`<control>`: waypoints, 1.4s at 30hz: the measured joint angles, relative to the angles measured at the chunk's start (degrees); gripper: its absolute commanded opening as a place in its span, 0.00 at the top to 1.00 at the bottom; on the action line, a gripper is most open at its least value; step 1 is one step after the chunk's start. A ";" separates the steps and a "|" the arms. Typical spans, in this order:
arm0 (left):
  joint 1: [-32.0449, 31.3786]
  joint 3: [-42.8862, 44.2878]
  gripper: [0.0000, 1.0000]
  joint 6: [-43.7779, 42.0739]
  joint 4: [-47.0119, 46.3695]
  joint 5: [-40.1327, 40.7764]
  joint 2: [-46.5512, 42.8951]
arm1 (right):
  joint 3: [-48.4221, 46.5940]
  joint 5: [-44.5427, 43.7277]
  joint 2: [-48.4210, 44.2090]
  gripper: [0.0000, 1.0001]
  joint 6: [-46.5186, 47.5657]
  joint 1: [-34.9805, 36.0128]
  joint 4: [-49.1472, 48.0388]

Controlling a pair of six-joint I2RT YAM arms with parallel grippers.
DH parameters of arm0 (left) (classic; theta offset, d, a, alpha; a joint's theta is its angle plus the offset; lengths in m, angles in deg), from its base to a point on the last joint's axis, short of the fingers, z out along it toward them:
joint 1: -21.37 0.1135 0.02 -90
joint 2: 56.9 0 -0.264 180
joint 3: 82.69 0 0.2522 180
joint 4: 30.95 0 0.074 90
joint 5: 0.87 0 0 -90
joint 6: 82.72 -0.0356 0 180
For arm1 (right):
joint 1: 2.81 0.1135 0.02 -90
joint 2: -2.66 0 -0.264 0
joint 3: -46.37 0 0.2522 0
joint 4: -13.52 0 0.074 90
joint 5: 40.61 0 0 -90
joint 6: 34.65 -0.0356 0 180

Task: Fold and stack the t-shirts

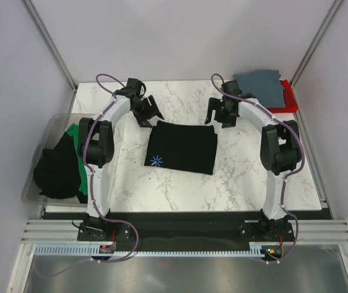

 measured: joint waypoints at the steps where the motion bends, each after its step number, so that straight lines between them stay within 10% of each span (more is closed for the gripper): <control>1: 0.26 0.98 0.16 -0.04 0.61 -0.37 1.33 | -1.68 0.15 1.16 0.02 0.85 -0.44 0.00; 11: 0.98 -1.97 0.10 -1.16 4.35 -0.42 -13.33 | 13.03 4.90 -14.29 0.02 1.97 -2.73 -7.91; 21: 0.74 -32.83 0.12 -5.05 5.14 3.23 -57.68 | 27.65 14.16 -14.71 0.02 0.00 -3.72 -16.31; 27: 0.72 -46.88 0.12 -6.19 11.56 7.28 -69.26 | 27.67 16.63 -10.14 0.07 -0.63 -4.74 -20.85; 37: 0.72 -48.28 0.10 -10.49 14.82 12.87 -83.21 | 27.69 23.56 -3.08 1.00 -3.98 -5.51 -31.98; 42: 0.72 -50.73 0.11 -10.75 13.94 11.34 -82.60 | 25.27 26.43 -1.07 1.00 -3.85 -5.68 -31.39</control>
